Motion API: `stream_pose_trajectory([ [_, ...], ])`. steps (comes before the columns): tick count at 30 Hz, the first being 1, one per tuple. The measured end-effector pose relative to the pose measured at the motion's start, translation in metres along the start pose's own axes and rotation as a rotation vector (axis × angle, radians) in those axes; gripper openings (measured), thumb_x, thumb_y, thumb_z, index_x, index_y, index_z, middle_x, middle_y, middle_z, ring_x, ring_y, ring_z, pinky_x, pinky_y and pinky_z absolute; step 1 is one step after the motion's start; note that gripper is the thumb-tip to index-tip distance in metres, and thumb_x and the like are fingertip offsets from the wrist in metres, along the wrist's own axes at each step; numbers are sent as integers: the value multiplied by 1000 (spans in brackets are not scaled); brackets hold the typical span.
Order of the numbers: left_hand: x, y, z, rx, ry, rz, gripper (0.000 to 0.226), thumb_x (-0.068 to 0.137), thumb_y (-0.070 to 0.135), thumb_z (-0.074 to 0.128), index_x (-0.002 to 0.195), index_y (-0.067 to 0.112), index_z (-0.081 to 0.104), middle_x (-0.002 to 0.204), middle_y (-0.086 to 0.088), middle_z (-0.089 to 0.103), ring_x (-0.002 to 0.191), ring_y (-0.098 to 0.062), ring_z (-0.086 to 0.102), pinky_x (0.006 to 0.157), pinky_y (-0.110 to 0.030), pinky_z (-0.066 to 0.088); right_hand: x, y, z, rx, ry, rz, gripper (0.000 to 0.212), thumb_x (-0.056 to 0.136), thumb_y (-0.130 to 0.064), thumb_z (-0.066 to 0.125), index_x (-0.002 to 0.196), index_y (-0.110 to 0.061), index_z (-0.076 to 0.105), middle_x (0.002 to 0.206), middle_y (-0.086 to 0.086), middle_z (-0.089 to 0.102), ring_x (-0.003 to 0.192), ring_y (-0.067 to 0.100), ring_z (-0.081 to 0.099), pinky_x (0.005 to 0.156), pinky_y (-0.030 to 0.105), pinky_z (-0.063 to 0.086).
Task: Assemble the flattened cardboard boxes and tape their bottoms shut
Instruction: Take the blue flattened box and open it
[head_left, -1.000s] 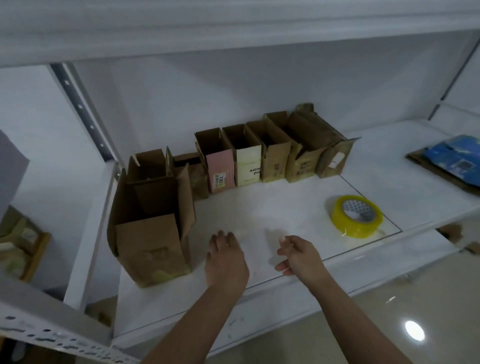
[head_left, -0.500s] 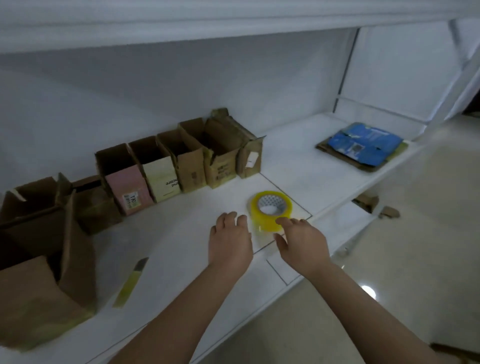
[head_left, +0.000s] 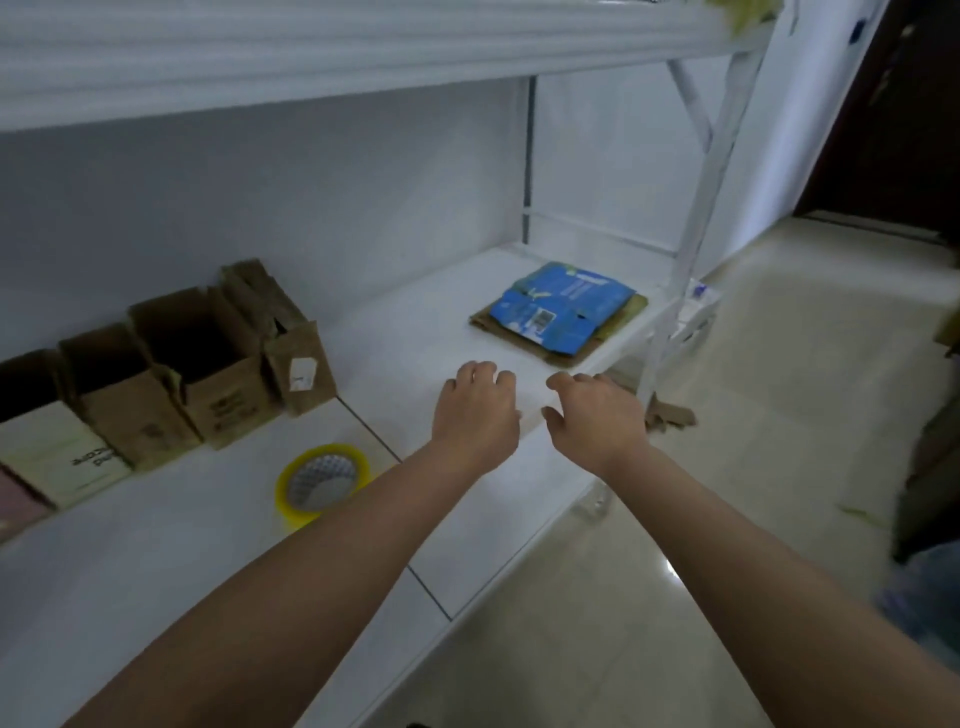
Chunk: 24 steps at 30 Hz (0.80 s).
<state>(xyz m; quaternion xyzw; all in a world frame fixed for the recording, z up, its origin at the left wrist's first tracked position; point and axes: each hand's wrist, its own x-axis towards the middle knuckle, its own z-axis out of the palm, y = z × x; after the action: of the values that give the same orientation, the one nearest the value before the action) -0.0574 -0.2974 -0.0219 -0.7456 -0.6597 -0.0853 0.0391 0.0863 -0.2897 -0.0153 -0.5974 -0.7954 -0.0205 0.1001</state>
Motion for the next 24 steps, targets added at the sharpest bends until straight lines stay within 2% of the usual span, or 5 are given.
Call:
stream_pose_trajectory([
  [9,137,6,32,147,-144,88,47,97,34,51,135,10,41,141,-12,40,132,-29,35,103,-39,35,93,76,31,75,-71,147,35,98,-36,47,126,-17,52,120,7,61,113,27,54,86,38,48],
  [17,237,12,90,63,-182,118,45,95,32,55,134,11,46,137,-10,46,128,-27,40,101,-39,42,180,119,89,158,-71,199,33,95,-33,51,125,-18,51,119,6,58,113,27,51,79,37,46],
  [19,251,9,102,52,-191,115,46,95,32,54,135,11,46,137,-9,47,128,-26,41,101,-39,42,197,121,101,149,-98,183,41,95,-33,53,134,-21,47,130,7,51,119,27,46,81,37,46],
  [21,261,4,110,50,-190,116,47,95,33,54,136,12,45,138,-9,47,128,-25,41,101,-38,42,209,122,112,102,-128,139,52,94,-36,54,143,-25,39,149,12,33,131,31,36,91,40,46],
  [24,268,-3,118,6,-152,116,48,94,32,55,136,12,45,137,-8,47,129,-24,41,102,-38,42,220,123,125,64,-199,51,67,94,-47,51,153,-32,20,163,10,-7,148,38,1,112,46,28],
])
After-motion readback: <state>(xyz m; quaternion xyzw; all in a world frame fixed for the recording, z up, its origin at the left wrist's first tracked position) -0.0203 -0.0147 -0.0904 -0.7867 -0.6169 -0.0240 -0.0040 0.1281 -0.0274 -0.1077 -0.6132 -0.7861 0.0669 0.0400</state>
